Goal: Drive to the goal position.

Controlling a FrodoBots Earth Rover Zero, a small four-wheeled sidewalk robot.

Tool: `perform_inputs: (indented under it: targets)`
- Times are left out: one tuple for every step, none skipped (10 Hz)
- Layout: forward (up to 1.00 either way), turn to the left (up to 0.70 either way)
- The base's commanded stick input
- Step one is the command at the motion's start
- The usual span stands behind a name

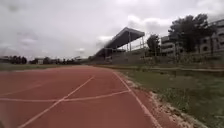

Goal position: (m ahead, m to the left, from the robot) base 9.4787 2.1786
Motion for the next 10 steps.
perform_inputs:
  targets:
    - [0.70, 0.00]
    - [0.70, 0.00]
    - [0.70, 0.00]
    - [0.70, 0.01]
    - [0.70, 0.02]
    - [0.70, 0.01]
    - [0.70, 0.01]
    - [0.70, 0.00]
    - [0.70, 0.00]
    - [0.70, 0.00]
